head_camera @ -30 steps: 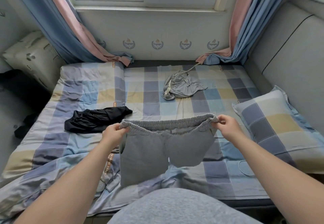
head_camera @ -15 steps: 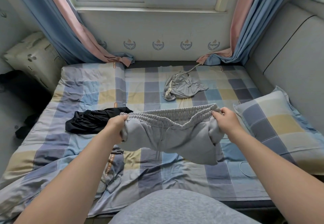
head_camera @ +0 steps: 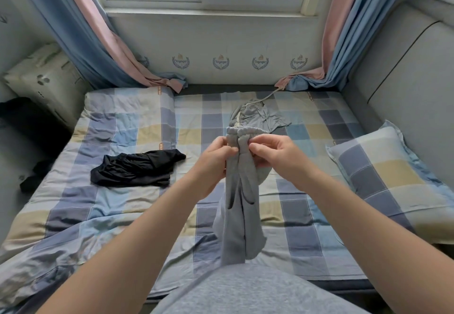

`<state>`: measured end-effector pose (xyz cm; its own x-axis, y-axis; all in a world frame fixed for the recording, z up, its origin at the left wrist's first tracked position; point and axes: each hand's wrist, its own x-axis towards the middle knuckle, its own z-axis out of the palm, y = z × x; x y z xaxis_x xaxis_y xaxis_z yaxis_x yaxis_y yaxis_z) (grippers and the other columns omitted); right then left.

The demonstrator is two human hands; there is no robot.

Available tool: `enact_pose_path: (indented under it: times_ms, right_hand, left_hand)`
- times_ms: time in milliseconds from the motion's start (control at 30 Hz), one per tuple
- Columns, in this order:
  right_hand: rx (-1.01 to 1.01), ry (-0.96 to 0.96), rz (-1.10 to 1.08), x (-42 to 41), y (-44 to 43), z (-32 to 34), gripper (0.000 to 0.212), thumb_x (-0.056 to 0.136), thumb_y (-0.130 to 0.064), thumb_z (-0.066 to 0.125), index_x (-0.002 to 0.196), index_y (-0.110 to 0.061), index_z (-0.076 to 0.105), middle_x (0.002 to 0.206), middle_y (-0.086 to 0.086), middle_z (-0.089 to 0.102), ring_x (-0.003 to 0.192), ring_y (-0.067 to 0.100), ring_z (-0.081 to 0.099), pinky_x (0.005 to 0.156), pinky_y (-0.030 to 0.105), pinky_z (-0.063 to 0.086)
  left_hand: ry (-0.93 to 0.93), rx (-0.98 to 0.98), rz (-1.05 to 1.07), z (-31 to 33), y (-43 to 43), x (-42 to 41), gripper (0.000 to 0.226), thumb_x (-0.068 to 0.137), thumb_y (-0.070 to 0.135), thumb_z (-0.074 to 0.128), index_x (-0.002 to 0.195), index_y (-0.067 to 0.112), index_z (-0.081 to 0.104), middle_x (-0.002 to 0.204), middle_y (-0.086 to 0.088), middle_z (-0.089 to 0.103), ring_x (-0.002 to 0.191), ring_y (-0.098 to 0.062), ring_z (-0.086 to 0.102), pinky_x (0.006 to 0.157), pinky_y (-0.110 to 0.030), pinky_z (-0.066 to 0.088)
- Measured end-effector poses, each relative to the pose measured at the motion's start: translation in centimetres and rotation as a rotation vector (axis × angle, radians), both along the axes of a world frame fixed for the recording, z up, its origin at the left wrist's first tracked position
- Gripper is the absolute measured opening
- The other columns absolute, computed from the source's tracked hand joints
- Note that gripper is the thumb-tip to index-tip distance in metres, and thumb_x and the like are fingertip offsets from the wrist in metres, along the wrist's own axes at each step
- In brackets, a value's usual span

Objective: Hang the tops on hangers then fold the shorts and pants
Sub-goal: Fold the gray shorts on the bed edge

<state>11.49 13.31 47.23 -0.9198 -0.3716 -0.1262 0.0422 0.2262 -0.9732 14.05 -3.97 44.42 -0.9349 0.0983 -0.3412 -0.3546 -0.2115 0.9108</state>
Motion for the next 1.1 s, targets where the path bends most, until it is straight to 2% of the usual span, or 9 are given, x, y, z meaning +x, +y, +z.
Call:
enact_pose_path:
  times_ms: [133,300,400,500,600,700,867,967,1100]
  right_hand:
    - [0.259,0.257,0.131,0.0,0.7,0.3,0.022,0.099,-0.01,0.058,0.11,-0.018,0.075,0.103,-0.003,0.058,0.104,0.009,0.054,0.094,0.018,0.04]
    - [0.157,0.345,0.056,-0.3,2.8,-1.4,0.028,0.096,-0.007,0.063,0.113,-0.028,0.07,0.119,-0.001,0.054,0.119,0.015,0.05,0.105,0.031,0.043]
    - [0.13,0.126,-0.14,-1.2,5.5,-3.5,0.065,0.085,-0.039,0.072,0.144,-0.036,0.044,0.151,-0.008,0.04,0.136,0.009,0.037,0.112,0.037,0.034]
    - [-0.06,-0.267,-0.025,-1.8,7.7,-6.5,0.092,0.072,-0.046,0.071,0.153,-0.029,0.03,0.151,-0.009,0.04,0.134,0.007,0.041,0.115,0.038,0.025]
    - [-0.219,-0.5,0.11,-2.2,8.6,-9.0,0.074,0.064,-0.039,0.083,0.13,-0.018,0.056,0.128,0.001,0.067,0.12,0.02,0.06,0.109,0.046,0.038]
    - [-0.252,-0.534,0.095,-3.0,8.9,-10.2,0.05,0.074,-0.015,0.079,0.122,-0.007,0.065,0.121,0.014,0.071,0.112,0.032,0.067,0.088,0.04,0.055]
    - [-0.06,-0.355,-0.134,-5.9,9.9,-10.4,0.03,0.077,-0.004,0.081,0.105,-0.011,0.072,0.1,0.005,0.077,0.09,0.02,0.074,0.066,0.026,0.058]
    - [0.007,-0.254,-0.145,-7.9,10.0,-9.7,0.028,0.077,0.002,0.081,0.095,-0.016,0.071,0.092,-0.004,0.074,0.072,0.004,0.071,0.059,0.016,0.054]
    - [0.061,-0.124,-0.135,-10.9,11.2,-7.7,0.034,0.077,0.002,0.082,0.103,-0.014,0.069,0.094,-0.005,0.071,0.08,0.004,0.066,0.062,0.015,0.053]
  left_hand:
    - [0.107,0.025,-0.103,-0.1,-0.2,0.6,0.064,0.074,-0.001,0.07,0.134,0.005,0.049,0.113,-0.013,0.065,0.103,-0.023,0.065,0.085,-0.035,0.054]
    - [0.123,-0.148,0.093,-0.8,1.0,0.6,0.042,0.082,-0.013,0.062,0.122,0.001,0.059,0.113,-0.024,0.066,0.101,-0.026,0.063,0.099,-0.048,0.052]
    - [0.088,0.019,0.045,-0.8,0.7,0.7,0.05,0.075,-0.007,0.061,0.124,-0.003,0.057,0.108,-0.016,0.064,0.102,-0.027,0.061,0.096,-0.044,0.051]
    - [0.062,0.159,-0.076,-0.1,0.3,0.7,0.06,0.071,0.0,0.056,0.131,-0.007,0.052,0.111,-0.016,0.062,0.101,-0.028,0.061,0.085,-0.036,0.055]
    - [0.028,0.152,-0.084,-0.3,0.4,-0.1,0.062,0.072,0.001,0.056,0.133,-0.01,0.048,0.113,-0.017,0.059,0.103,-0.03,0.058,0.086,-0.037,0.052]
    - [-0.026,0.077,0.002,-1.5,1.0,-1.0,0.052,0.078,-0.007,0.057,0.129,-0.011,0.053,0.113,-0.022,0.062,0.102,-0.031,0.06,0.094,-0.043,0.05]
    - [-0.091,-0.433,0.069,-4.9,1.6,-3.8,0.025,0.087,-0.004,0.066,0.111,0.003,0.066,0.102,-0.011,0.067,0.093,-0.022,0.06,0.082,-0.035,0.051]
    - [-0.071,-0.486,0.108,-5.7,2.6,-5.7,0.025,0.09,-0.004,0.063,0.111,0.009,0.065,0.098,-0.006,0.066,0.091,-0.018,0.059,0.073,-0.023,0.047]
    - [0.014,-0.517,0.131,-4.9,3.8,-8.3,0.026,0.091,-0.003,0.063,0.113,0.012,0.064,0.102,-0.009,0.068,0.093,-0.017,0.059,0.08,-0.025,0.047]
